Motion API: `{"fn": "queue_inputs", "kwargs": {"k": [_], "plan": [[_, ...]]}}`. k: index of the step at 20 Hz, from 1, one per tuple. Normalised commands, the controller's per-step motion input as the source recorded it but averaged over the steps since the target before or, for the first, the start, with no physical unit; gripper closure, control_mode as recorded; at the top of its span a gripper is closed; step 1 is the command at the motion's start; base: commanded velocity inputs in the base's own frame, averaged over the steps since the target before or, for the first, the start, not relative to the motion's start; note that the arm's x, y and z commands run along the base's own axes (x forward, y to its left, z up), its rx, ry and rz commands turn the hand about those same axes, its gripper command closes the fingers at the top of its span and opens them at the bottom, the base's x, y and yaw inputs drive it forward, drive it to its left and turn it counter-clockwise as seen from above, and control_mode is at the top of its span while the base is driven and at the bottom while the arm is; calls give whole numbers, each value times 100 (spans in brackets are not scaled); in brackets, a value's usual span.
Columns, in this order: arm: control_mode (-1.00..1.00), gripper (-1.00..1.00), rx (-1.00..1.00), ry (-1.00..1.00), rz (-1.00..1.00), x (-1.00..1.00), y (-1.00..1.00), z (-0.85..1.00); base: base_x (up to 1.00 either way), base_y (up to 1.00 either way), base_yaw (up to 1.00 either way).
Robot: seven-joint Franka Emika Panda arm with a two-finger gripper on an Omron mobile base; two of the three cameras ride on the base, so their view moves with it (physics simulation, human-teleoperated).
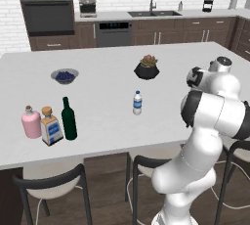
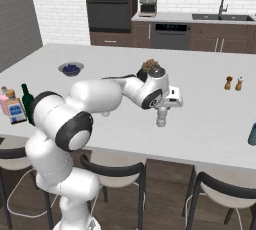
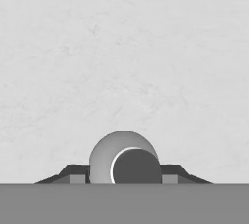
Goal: Move the plastic bottles in the middle to the plastics group, and the glass bottles in the middle to the glass group.
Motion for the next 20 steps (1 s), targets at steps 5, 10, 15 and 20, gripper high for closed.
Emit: {"fn": "queue_inputs", "kwargs": {"k": [5,10,15,20], "plan": [[-100,100,2,0,-16,0,-100,6,0,0,0],[-100,100,1,0,-16,0,-100,0,0,0,0],[-100,100,0,0,-15,0,-85,0,0,0,0],[-100,100,0,1,-17,0,-97,-2,0,0,0]]}}
